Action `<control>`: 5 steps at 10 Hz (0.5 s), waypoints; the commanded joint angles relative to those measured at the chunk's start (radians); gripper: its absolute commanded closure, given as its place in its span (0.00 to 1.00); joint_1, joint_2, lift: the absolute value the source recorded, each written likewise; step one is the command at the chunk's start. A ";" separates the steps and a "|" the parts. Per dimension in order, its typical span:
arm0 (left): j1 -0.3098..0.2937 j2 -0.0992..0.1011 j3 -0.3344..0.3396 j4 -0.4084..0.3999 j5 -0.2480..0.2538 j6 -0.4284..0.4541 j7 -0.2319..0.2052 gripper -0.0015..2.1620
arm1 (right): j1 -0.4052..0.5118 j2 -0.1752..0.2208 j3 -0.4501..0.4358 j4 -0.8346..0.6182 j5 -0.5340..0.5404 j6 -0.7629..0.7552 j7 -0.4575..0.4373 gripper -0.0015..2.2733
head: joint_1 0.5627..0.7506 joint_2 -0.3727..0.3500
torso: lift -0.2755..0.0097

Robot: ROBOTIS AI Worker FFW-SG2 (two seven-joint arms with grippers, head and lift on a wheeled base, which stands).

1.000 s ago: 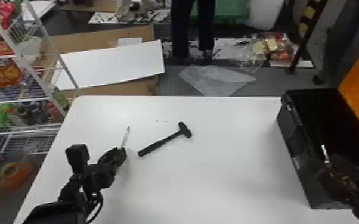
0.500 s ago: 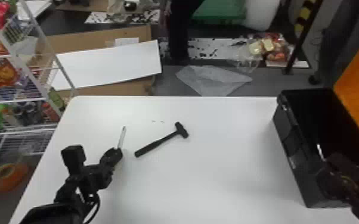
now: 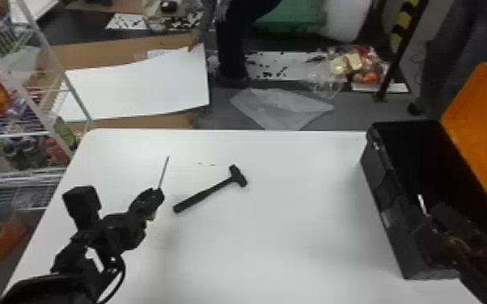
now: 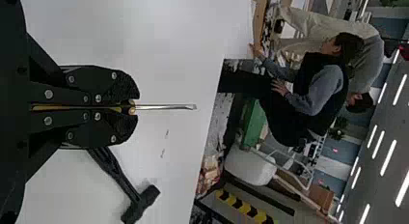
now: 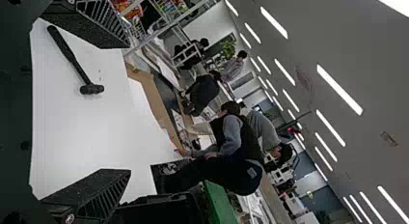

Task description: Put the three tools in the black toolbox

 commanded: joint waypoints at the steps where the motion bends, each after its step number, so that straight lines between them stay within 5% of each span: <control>1: 0.017 0.004 -0.008 -0.117 0.054 0.117 -0.049 0.71 | -0.007 0.000 0.001 0.000 0.007 0.003 0.000 0.03 | 0.70 0.53 | 0.77; 3: 0.006 0.002 -0.014 -0.176 0.103 0.246 -0.131 0.71 | -0.012 0.000 0.005 -0.004 0.007 0.006 0.000 0.03 | 0.70 0.46 | 0.77; 5: 0.000 0.002 -0.031 -0.190 0.161 0.279 -0.188 0.71 | -0.016 0.000 0.003 -0.012 0.008 0.012 -0.003 0.03 | 0.70 0.38 | 0.77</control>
